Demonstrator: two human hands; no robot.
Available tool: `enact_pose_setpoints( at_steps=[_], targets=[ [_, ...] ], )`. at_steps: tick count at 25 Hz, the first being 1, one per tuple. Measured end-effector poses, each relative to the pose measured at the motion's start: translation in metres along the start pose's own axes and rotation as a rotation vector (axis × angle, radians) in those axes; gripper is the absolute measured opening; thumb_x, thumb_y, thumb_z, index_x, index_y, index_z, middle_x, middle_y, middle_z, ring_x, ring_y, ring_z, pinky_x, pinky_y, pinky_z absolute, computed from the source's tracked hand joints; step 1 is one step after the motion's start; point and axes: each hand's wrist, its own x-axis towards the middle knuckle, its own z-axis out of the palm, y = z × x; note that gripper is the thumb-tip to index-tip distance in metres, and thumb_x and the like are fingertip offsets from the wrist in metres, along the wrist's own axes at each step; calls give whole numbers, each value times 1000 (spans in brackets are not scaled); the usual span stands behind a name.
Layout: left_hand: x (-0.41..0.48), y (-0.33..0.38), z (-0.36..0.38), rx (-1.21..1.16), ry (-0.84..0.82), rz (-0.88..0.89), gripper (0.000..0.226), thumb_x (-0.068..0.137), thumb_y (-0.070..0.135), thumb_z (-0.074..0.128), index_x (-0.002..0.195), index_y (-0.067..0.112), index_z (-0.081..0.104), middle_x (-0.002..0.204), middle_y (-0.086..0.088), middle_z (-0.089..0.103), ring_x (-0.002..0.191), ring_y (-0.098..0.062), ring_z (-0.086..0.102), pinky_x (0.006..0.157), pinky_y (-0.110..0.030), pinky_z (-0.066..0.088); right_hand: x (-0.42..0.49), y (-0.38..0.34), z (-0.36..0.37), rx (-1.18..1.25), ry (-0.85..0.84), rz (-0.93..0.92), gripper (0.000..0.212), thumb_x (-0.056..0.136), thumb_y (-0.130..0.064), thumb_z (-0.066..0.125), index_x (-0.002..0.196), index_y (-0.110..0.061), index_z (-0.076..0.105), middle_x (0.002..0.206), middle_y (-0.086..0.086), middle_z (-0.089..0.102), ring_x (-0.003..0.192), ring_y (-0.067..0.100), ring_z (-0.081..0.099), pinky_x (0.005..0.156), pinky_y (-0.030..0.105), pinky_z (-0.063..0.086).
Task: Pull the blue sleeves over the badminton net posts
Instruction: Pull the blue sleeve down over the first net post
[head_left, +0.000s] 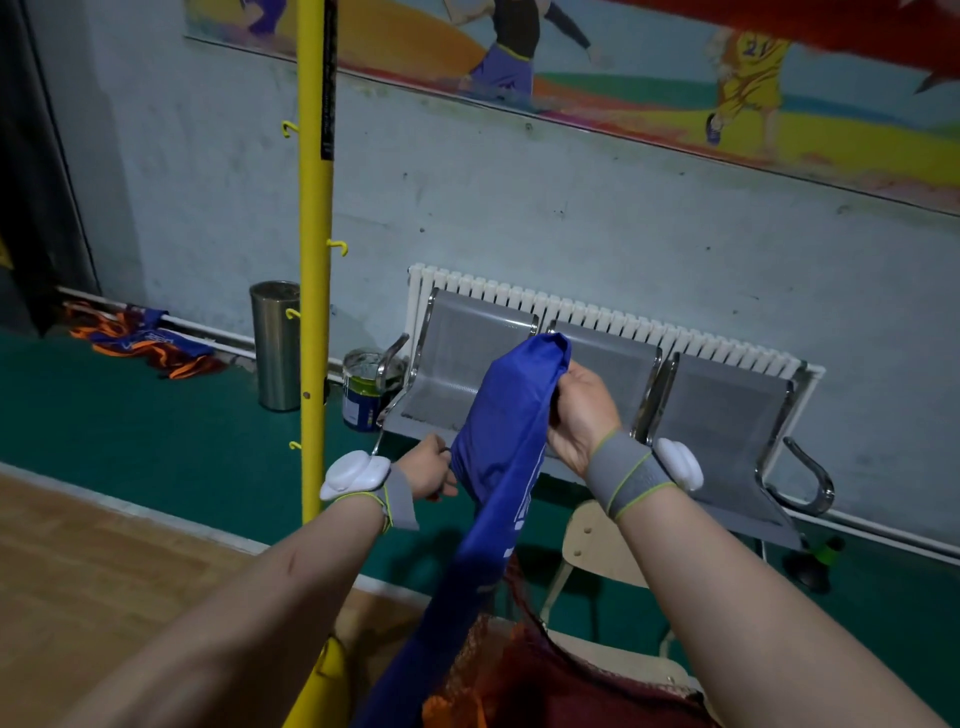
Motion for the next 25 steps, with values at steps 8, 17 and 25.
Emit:
enact_pose_setpoints(
  at_steps=[8, 17, 25],
  targets=[
    [19, 17, 16, -152, 281, 131, 28, 89, -7, 46, 71, 15, 41, 57, -4, 44, 54, -17, 39, 50, -25, 39, 18, -5, -39, -31, -44, 29, 33, 93, 6, 36, 69, -7, 54, 45, -1, 58, 39, 9, 53, 45, 19, 49],
    [-2, 71, -23, -154, 419, 374, 25, 89, -13, 41, 90, 10, 51, 61, -1, 43, 50, -1, 45, 49, -7, 35, 41, 15, -31, -349, -237, 134, 34, 88, 13, 35, 68, -6, 55, 47, -3, 61, 40, 5, 56, 44, 12, 46],
    [-24, 98, -86, -84, 295, 471, 35, 90, -11, 39, 82, 18, 57, 67, -5, 51, 64, -14, 45, 59, -22, 36, 54, 25, 42, -308, -443, 44, 29, 90, 9, 46, 115, 1, 56, 73, -3, 69, 59, 3, 63, 56, 14, 51]
  ],
)
